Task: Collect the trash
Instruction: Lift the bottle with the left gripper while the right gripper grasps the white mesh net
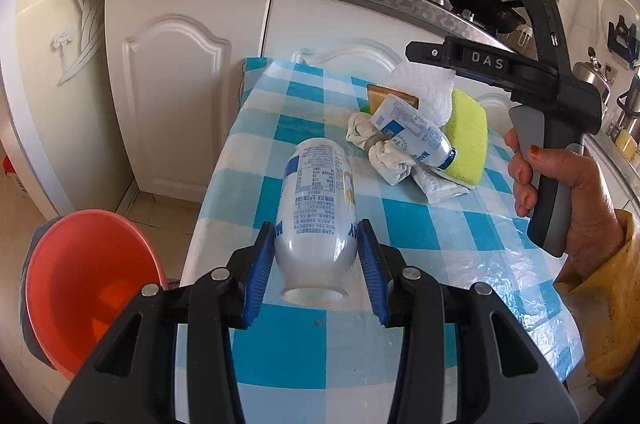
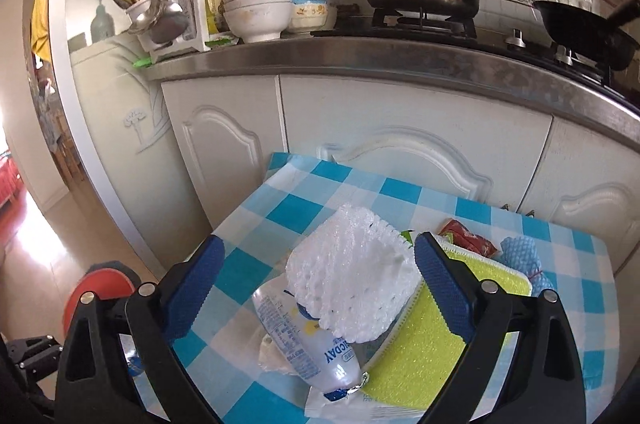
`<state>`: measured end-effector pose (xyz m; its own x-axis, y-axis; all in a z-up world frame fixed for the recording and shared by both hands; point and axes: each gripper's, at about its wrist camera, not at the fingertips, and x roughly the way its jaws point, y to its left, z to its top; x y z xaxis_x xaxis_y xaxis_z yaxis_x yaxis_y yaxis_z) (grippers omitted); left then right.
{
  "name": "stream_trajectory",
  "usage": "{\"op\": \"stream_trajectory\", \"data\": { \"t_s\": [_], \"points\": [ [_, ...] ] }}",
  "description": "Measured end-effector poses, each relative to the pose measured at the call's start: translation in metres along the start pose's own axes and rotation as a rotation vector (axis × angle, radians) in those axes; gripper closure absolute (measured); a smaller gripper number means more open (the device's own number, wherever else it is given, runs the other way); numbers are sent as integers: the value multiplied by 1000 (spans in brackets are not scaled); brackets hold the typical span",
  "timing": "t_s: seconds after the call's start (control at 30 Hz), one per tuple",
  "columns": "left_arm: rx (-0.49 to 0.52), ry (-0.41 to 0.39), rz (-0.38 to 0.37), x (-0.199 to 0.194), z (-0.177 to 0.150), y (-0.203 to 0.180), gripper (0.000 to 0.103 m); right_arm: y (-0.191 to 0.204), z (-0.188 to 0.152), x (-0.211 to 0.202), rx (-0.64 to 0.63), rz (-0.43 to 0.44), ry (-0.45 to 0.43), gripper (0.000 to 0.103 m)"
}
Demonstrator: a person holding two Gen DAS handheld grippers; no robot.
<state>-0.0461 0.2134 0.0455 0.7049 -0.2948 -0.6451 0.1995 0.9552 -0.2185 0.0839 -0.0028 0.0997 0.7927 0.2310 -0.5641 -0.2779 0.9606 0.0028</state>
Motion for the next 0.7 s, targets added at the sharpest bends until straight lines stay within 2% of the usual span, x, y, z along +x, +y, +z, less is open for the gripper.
{"op": "stream_trajectory", "data": {
  "t_s": [0.07,0.3,0.47,0.7],
  "points": [
    [-8,0,2,0,0,4,59,2,-2,9,-21,-26,36,50],
    [-25,-8,7,-2,-1,9,59,6,-7,7,-45,-68,41,75],
    [-28,-11,7,-5,-1,9,59,4,-6,-7,-28,-73,18,80],
    [-34,-25,9,-13,0,11,59,0,5,-39,33,-52,-51,81]
  ]
}}
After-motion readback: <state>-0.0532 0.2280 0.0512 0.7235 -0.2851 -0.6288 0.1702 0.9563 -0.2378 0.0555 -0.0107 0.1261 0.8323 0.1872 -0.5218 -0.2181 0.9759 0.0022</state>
